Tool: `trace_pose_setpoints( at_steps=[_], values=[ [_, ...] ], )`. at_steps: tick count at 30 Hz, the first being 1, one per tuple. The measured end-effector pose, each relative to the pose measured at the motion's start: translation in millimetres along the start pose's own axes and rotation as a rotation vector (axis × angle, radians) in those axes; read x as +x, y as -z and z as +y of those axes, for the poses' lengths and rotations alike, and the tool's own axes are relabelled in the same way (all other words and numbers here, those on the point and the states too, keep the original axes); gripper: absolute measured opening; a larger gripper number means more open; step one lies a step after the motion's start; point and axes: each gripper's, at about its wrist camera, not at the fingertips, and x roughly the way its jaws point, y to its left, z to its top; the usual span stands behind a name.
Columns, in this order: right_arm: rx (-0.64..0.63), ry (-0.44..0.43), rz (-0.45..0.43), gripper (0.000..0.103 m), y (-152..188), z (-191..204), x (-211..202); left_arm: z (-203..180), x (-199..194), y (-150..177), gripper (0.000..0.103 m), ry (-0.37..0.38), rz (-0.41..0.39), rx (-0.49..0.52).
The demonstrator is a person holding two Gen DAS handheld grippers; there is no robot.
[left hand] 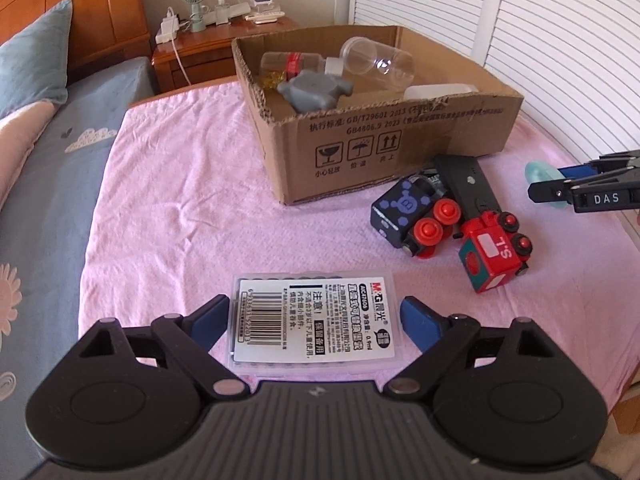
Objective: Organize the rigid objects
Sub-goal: 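Carry the teal case and card package into the box and open both tools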
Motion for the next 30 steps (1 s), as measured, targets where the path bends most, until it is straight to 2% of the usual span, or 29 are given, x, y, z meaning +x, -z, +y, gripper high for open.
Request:
trace_pose_setpoints(
  at_steps=[9, 16, 22, 27, 30],
  values=[
    [-0.113, -0.107, -0.091, 0.058, -33, 24, -42, 4, -30, -35, 0.090, 0.045, -0.061, 0.056],
    [-0.153, -0.176, -0.174, 0.058, -88, 47, -34, 12, -36, -66, 0.091, -0.006, -0.125, 0.084],
    [-0.176, -0.217, -0.115, 0.058, -124, 68, 11, 25, -31, -92, 0.091, -0.047, -0.148, 0.074],
    [-0.196, -0.226, -0.056, 0.058, -124, 78, 41, 35, -25, -109, 0.090, -0.063, -0.153, 0.055],
    [-0.187, -0.234, -0.055, 0.059, -119, 80, 47, 37, -20, -120, 0.090, -0.065, -0.156, 0.055]
  ],
)
